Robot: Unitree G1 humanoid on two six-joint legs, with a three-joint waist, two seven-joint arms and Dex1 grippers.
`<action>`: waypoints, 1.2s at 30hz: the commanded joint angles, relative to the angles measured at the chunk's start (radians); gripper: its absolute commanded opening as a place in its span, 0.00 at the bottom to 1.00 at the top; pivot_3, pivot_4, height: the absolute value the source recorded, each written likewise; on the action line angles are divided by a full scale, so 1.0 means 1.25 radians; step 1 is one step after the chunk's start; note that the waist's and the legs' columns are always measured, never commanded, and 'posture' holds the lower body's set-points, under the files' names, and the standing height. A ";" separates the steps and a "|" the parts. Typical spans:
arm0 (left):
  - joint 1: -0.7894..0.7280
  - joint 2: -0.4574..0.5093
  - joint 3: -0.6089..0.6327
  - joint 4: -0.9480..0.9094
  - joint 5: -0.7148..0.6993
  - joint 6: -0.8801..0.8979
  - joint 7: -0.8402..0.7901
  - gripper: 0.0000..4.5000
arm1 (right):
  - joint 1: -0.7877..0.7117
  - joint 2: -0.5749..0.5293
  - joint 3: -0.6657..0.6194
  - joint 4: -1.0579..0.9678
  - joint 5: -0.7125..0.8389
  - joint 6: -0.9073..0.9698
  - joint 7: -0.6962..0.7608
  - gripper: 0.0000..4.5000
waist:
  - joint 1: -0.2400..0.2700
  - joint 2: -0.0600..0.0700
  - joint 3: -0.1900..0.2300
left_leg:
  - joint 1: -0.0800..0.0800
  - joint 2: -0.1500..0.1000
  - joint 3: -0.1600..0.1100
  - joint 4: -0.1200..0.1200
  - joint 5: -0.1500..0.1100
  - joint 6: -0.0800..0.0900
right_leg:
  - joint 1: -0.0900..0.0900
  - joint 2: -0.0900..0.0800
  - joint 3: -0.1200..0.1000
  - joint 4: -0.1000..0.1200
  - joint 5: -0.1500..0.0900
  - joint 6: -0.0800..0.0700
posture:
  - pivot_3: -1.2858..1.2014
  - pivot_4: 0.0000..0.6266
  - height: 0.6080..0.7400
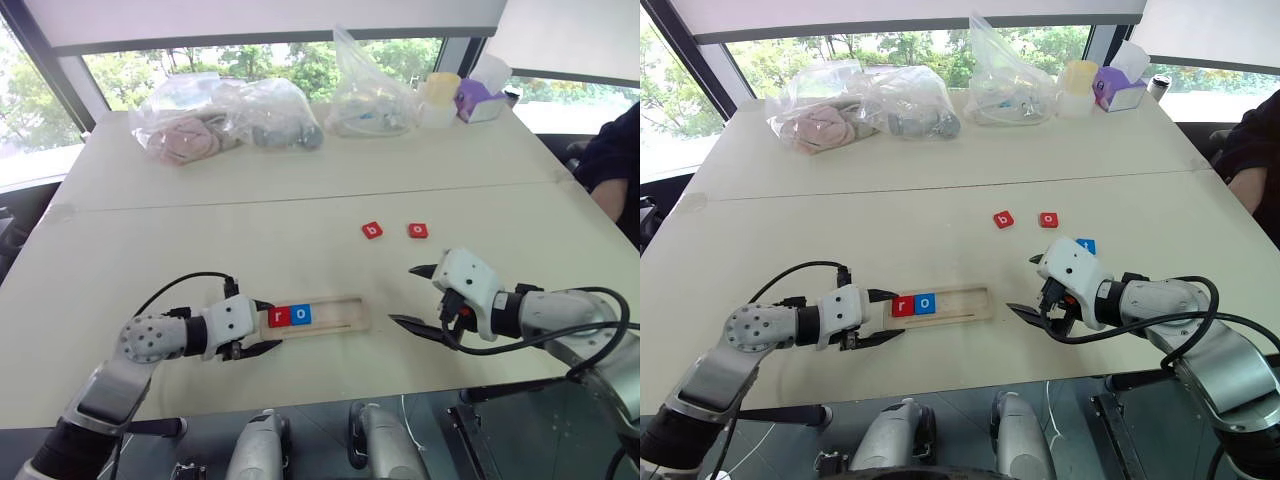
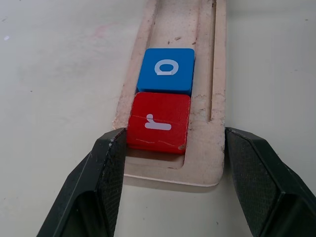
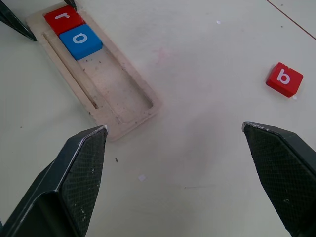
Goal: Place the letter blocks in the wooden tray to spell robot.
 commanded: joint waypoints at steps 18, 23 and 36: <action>0.020 0.004 0.026 -0.103 -0.072 0.097 0.013 0.99 | -0.019 0.004 0.013 -0.002 -0.002 -0.017 0.009 1.00 | 0.000 -0.001 0.001 | -0.001 0.000 0.000 0.000 0.000 0.001 | -0.001 0.000 0.000 0.000 0.000 0.000 | 0.52 0.24 1.00; 0.021 0.012 0.096 -0.133 -0.130 0.097 0.018 0.99 | -0.029 0.005 0.020 0.010 -0.001 -0.022 0.019 1.00 | 0.000 -0.001 0.001 | -0.002 0.000 0.000 0.000 0.001 0.002 | -0.002 0.000 0.000 0.000 0.000 0.000 | 0.52 0.24 1.00; 0.048 0.119 0.279 -0.193 -0.373 0.271 -0.058 0.99 | -0.257 0.195 0.085 0.283 -0.086 -0.004 -0.123 1.00 | -0.004 -0.002 0.002 | -0.003 0.000 0.004 0.001 0.001 0.002 | -0.007 0.001 0.001 0.004 0.001 -0.001 | 0.52 0.24 1.00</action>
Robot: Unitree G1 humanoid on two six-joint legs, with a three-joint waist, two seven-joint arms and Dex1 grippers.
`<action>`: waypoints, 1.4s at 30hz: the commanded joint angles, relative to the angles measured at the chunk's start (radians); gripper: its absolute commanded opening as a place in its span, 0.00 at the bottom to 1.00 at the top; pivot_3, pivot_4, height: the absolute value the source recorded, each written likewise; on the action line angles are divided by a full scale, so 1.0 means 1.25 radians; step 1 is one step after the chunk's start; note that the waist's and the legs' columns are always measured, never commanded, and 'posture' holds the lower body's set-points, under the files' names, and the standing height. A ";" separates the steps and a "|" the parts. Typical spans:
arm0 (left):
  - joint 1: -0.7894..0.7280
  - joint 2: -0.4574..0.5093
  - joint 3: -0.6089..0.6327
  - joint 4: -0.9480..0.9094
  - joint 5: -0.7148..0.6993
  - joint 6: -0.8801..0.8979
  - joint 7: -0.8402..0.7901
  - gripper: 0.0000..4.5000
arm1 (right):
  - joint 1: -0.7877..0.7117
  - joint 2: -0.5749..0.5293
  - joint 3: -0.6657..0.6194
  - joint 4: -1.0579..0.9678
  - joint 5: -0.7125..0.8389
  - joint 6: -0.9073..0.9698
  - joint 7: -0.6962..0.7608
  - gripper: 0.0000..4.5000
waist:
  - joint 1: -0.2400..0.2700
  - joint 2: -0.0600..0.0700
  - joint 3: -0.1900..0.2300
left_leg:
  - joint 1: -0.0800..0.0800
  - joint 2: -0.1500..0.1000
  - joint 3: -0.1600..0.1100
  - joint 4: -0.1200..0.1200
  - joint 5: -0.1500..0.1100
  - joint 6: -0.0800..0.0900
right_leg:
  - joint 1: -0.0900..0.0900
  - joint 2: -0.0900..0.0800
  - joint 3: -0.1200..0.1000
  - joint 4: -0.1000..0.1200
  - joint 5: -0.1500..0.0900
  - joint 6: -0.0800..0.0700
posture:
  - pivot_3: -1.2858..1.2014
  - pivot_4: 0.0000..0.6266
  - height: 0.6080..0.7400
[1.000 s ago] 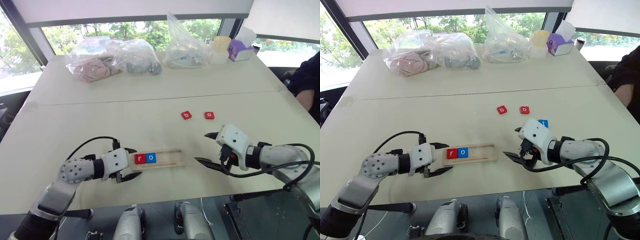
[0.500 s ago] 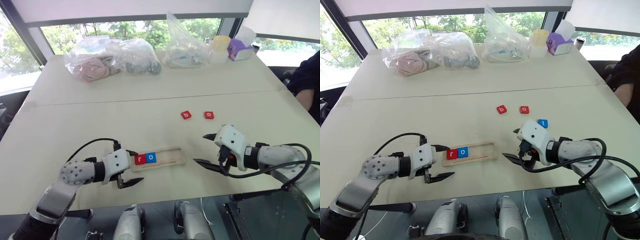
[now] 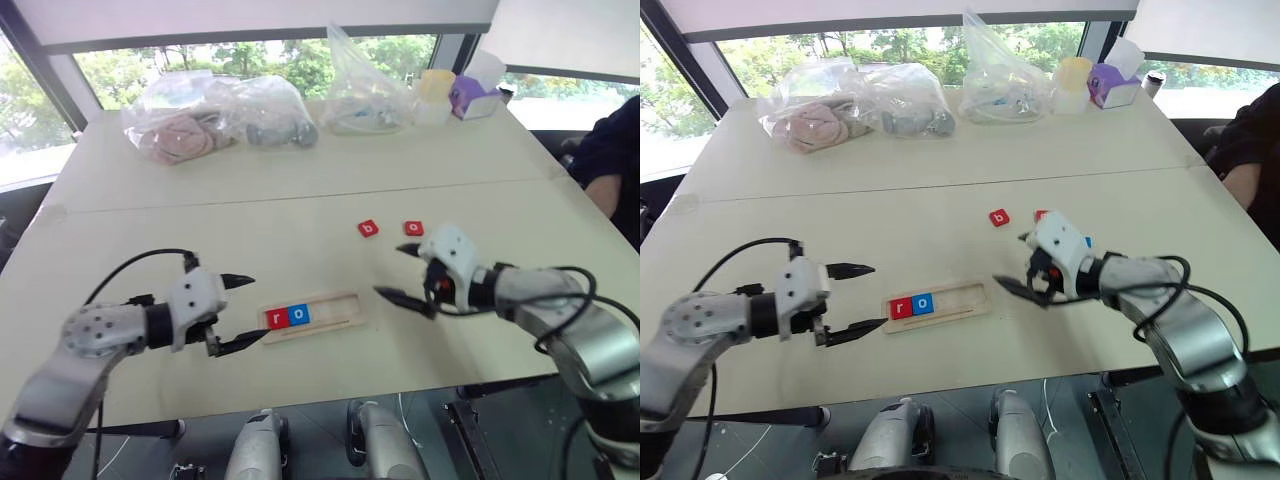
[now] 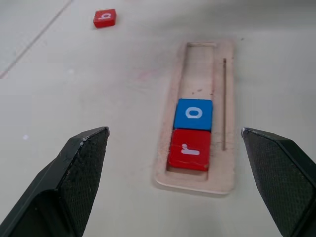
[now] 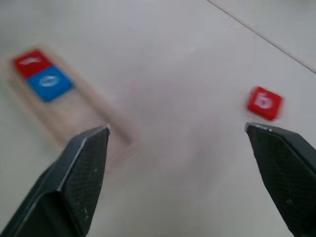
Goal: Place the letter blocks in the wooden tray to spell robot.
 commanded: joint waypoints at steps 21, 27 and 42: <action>0.035 0.076 0.139 -0.085 -0.171 0.118 -0.009 0.99 | -0.311 0.391 0.017 0.585 -0.189 -0.039 -0.325 1.00 | -0.004 0.001 0.000 | -0.001 0.000 0.006 0.002 0.000 0.000 | -0.005 0.000 0.002 0.008 0.001 -0.003 | 0.52 0.24 1.00; 0.037 0.072 0.131 -0.088 -0.160 0.109 0.002 0.99 | -0.337 0.425 0.011 0.674 -0.200 -0.082 -0.331 1.00 | -0.009 0.001 0.000 | 0.002 0.000 0.007 0.002 0.001 0.000 | -0.003 0.001 0.004 0.009 0.001 -0.003 | 0.52 0.24 1.00; 0.038 0.070 0.098 -0.079 -0.149 0.086 0.001 1.00 | -0.145 0.307 -0.016 0.150 -0.150 0.223 -0.268 0.26 | -0.004 0.001 0.000 | 0.001 0.000 0.006 0.001 0.000 0.000 | -0.004 0.000 0.004 0.008 0.001 -0.002 | 0.52 0.24 1.00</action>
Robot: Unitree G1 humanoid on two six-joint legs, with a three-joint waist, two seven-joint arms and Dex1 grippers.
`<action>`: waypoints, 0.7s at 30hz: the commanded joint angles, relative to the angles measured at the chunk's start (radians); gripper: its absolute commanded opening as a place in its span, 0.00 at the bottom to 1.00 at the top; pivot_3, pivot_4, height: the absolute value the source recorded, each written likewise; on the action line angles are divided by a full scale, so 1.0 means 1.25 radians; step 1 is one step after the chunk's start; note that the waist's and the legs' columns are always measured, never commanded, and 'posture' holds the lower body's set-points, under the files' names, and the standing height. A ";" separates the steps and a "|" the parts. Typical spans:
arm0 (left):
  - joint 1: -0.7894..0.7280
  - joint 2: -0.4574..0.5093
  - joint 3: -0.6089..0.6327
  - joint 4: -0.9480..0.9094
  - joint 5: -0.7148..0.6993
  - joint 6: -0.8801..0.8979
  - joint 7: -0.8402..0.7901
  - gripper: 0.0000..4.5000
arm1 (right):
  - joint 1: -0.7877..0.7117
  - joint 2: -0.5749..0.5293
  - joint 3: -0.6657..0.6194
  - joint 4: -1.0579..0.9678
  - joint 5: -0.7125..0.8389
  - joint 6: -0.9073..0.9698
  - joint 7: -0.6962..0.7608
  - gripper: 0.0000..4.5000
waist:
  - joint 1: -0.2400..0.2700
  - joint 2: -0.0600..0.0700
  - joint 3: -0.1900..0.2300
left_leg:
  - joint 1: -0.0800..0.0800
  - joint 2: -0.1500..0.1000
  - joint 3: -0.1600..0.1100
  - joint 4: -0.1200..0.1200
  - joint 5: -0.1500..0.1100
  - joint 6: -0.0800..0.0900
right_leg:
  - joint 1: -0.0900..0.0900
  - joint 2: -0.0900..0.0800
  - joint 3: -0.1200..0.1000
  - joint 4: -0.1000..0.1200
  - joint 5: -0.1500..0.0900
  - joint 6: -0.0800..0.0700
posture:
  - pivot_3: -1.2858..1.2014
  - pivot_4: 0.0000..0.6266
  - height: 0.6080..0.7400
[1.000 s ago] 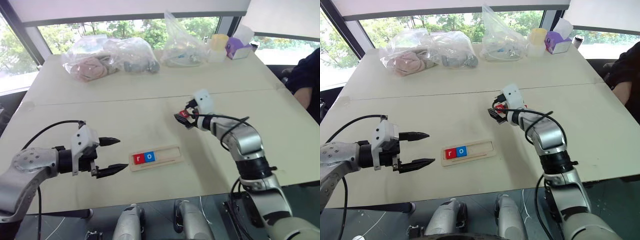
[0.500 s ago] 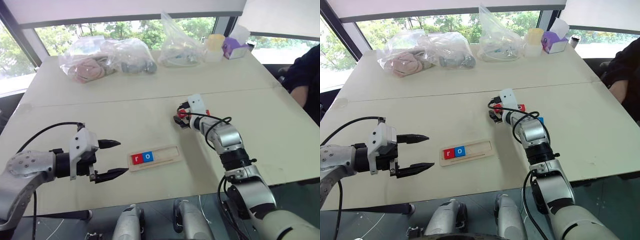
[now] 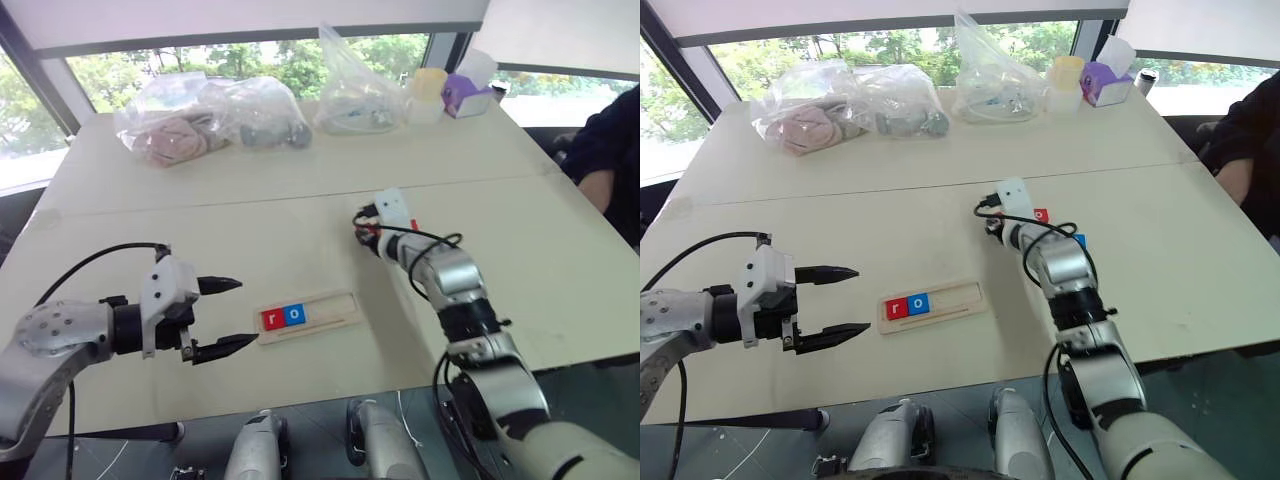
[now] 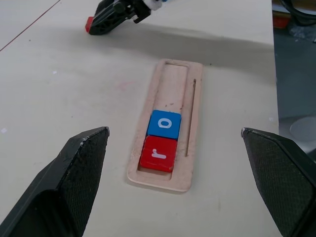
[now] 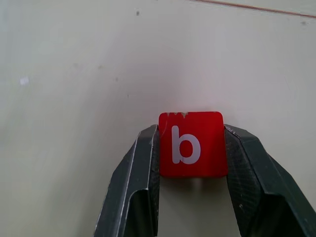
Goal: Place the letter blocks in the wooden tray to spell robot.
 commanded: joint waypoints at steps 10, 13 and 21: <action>-0.058 -0.013 -0.078 0.040 0.026 -0.058 -0.028 1.00 | 0.313 -0.158 -0.106 -0.739 0.139 0.455 0.054 0.26 | 0.011 0.000 0.000 | 0.001 0.001 0.000 0.000 -0.002 -0.003 | -0.002 0.000 0.000 0.000 -0.002 0.001 | 0.52 0.24 1.00; -0.080 -0.017 -0.111 0.059 0.047 -0.080 -0.042 1.00 | 0.347 -0.128 -0.109 -0.755 0.121 0.468 0.014 0.26 | 0.010 0.000 0.000 | 0.001 0.002 0.000 0.000 -0.002 -0.003 | -0.002 0.000 0.000 -0.001 -0.002 0.001 | 0.52 0.24 1.00; -0.084 -0.018 -0.137 0.076 0.077 -0.114 -0.046 1.00 | 0.341 -0.057 -0.109 -0.722 0.090 0.474 -0.065 0.26 | 0.009 0.000 0.000 | -0.001 0.001 0.002 -0.001 -0.002 -0.003 | -0.005 0.000 0.000 -0.001 -0.001 0.001 | 0.52 0.24 1.00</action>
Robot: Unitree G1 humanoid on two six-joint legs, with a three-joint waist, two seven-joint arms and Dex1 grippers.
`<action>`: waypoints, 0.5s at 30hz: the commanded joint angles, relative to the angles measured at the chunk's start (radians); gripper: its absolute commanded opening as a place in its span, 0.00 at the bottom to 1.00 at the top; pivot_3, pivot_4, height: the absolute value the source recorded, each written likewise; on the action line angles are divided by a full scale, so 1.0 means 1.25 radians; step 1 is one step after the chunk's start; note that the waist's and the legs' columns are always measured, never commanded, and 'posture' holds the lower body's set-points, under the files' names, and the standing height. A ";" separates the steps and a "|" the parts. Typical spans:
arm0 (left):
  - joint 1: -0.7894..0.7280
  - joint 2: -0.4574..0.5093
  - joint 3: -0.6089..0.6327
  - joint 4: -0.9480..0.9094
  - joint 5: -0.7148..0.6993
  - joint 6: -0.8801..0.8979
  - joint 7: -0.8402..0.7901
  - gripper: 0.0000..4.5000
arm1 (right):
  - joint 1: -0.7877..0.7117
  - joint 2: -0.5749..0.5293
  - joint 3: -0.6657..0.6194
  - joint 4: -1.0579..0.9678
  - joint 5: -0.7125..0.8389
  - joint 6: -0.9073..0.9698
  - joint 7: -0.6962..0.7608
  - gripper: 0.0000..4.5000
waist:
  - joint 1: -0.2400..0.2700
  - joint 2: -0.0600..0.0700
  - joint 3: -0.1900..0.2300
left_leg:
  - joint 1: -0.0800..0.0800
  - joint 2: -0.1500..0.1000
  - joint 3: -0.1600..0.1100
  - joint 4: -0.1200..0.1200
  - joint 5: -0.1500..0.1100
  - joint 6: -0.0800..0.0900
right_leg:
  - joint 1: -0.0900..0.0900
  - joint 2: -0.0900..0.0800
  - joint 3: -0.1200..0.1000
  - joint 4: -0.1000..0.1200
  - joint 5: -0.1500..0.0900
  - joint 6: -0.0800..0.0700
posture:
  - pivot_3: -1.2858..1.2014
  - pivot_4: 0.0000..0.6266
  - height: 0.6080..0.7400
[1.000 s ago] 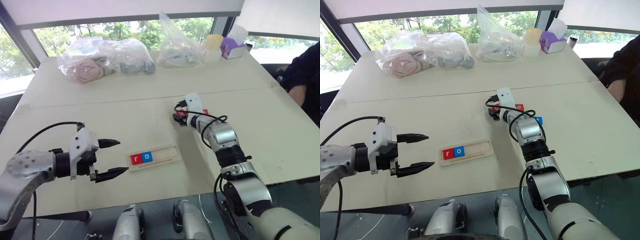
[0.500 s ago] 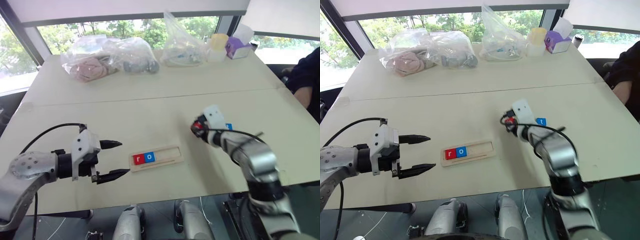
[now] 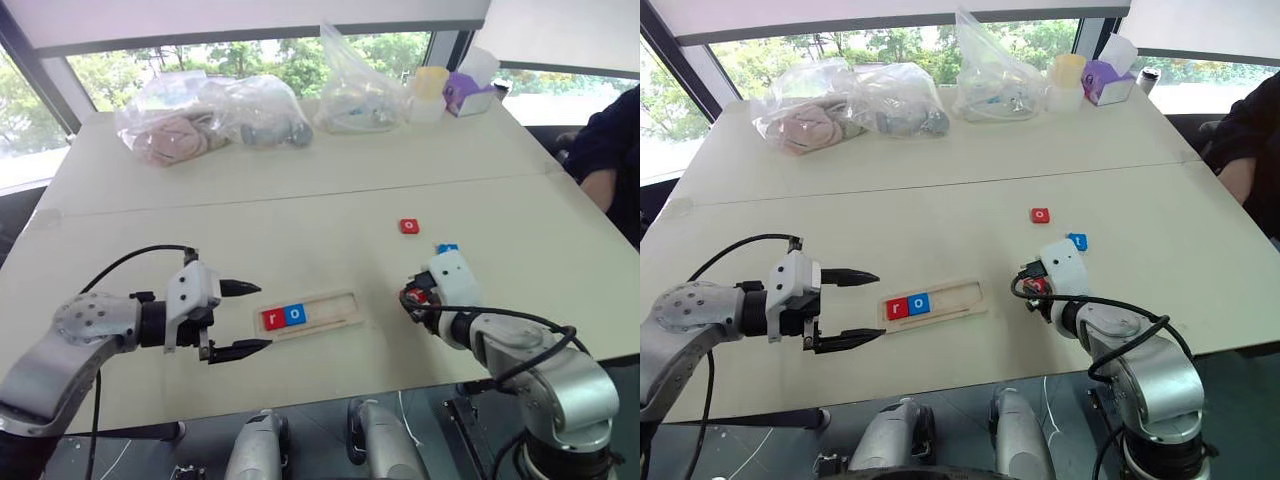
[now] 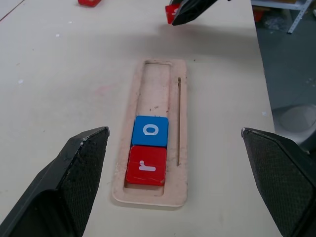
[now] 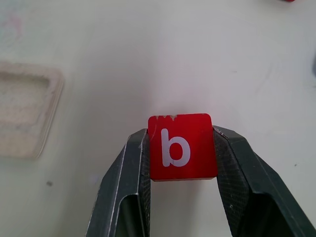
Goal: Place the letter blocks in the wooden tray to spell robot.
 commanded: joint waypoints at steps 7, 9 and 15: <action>0.003 -0.003 -0.002 -0.014 0.032 -0.025 0.012 1.00 | -0.016 0.044 0.005 0.009 -0.004 0.012 -0.030 0.26 | 0.001 0.000 0.000 | -0.002 0.000 0.000 0.000 0.000 0.001 | -0.001 0.000 0.000 0.000 0.000 0.000 | 0.52 0.24 1.00; 0.008 -0.006 -0.006 -0.021 0.034 -0.024 0.019 1.00 | -0.020 0.046 0.018 0.021 -0.006 0.000 -0.035 0.26 | 0.000 0.000 0.000 | -0.002 0.000 0.000 0.000 0.000 0.001 | -0.001 0.000 0.000 0.000 0.000 0.000 | 0.52 0.24 1.00; 0.014 -0.005 -0.009 -0.030 0.037 -0.021 0.029 1.00 | -0.025 0.007 0.027 0.021 0.013 -0.007 -0.009 0.82 | 0.001 0.000 0.000 | -0.003 0.000 0.000 0.000 0.000 0.001 | -0.002 0.000 0.000 0.000 0.000 0.000 | 0.52 0.24 1.00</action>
